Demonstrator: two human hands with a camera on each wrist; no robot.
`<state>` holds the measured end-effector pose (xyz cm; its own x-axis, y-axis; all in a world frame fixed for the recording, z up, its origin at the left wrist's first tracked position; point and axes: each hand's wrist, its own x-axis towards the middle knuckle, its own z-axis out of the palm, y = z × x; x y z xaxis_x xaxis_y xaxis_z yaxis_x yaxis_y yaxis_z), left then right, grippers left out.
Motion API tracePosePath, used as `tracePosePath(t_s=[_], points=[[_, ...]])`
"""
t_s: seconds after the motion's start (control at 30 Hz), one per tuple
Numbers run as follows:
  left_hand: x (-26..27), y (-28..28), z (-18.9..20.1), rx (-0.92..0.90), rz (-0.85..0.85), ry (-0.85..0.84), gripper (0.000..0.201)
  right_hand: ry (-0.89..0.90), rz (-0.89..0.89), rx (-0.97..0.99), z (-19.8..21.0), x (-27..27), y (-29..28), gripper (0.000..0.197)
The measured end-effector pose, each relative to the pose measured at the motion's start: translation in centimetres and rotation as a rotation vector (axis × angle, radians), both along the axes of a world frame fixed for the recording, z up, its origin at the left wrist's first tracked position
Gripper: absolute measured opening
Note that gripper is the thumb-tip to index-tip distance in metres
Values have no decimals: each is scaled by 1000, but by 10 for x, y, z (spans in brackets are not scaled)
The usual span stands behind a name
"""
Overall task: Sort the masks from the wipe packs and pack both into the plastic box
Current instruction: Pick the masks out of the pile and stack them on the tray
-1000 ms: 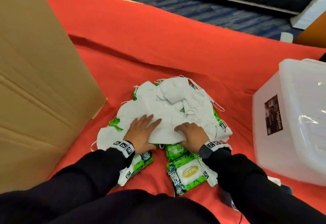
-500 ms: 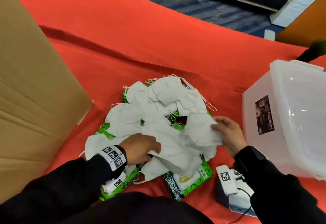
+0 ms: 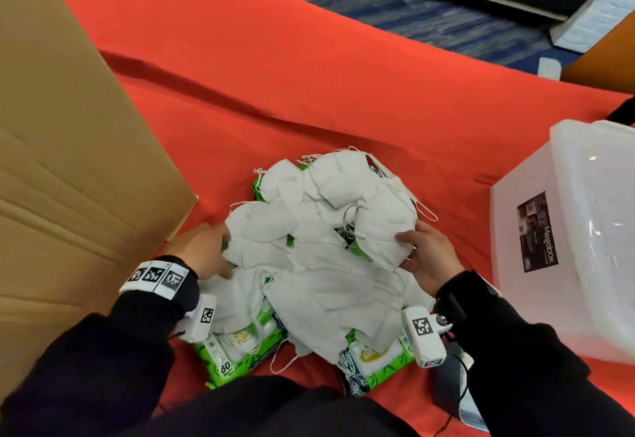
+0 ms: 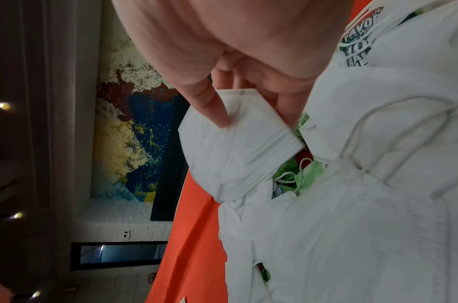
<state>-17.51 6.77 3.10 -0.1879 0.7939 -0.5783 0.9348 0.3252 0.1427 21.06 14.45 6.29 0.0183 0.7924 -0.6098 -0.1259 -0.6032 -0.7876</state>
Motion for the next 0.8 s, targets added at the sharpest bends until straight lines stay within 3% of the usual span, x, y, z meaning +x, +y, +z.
tracePosePath(t_s=[0.1,0.17,0.2,0.27,0.33,0.43,0.57,0.67,0.8], points=[[-9,-22,-21,-95,106,-42,125,9,2,-46,-6,-4,-2,24],[-15,-30,-23,-22,187,-46,131,3,36,-64,-11,-7,-7,24],[-19,-30,-19,28,216,-30,119,-3,47,-68,-13,-8,-9,25],[-26,-27,-6,83,229,-20,70,-3,63,-70,-14,-11,-13,25],[-28,-22,10,113,225,-123,33,7,89,-69,-14,-13,-15,26],[-20,-16,28,291,316,-415,24,9,135,-65,-14,-17,-16,27],[15,-6,40,447,668,-931,13,22,171,-70,-17,-22,-23,32],[53,1,35,441,714,-1052,9,45,172,-85,-20,-25,-31,34],[98,2,34,398,701,-1219,21,96,169,-83,-14,-27,-39,35]])
